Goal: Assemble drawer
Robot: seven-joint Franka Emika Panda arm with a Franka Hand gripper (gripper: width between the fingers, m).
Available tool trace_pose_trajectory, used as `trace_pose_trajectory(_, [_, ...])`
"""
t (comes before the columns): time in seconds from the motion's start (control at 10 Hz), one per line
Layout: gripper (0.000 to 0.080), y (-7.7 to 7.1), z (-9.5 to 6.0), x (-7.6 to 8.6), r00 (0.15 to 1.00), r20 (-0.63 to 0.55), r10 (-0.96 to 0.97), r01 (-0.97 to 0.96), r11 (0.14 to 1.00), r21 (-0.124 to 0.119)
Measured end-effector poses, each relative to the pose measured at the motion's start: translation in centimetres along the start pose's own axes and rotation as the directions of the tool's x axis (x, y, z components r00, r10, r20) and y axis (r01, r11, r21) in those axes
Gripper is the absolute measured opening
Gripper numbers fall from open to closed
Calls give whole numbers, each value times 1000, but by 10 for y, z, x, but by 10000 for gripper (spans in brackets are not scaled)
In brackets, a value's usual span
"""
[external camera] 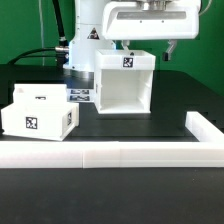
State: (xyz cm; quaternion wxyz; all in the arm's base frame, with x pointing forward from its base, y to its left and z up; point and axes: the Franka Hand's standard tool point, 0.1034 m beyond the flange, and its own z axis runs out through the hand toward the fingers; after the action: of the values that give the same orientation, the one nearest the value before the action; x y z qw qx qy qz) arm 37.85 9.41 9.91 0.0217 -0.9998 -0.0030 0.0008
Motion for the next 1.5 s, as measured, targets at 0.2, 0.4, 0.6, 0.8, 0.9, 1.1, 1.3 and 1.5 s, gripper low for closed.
trace_pose_trajectory(0.2, [377, 0, -1, 1, 1000, -2, 10, -10, 1000, 0])
trace_pose_trajectory(0.4, [240, 0, 0, 1, 1000, -1, 9, -9, 1000, 0])
trace_pose_trajectory(0.6, [36, 0, 0, 1, 1000, -1, 10, -10, 1000, 0])
trace_pose_trajectory(0.8, [36, 0, 0, 1, 1000, -1, 10, -10, 1000, 0])
trace_pose_trajectory(0.9, [36, 0, 0, 1, 1000, -1, 10, -10, 1000, 0])
trace_pose_trajectory(1.1, [36, 0, 0, 1, 1000, -1, 10, -10, 1000, 0])
trace_pose_trajectory(1.3, [36, 5, -2, 11, 999, 4, 32, -32, 999, 4])
trace_pose_trajectory(1.5, [36, 5, -1, 44, 998, -13, 56, -56, 998, 24])
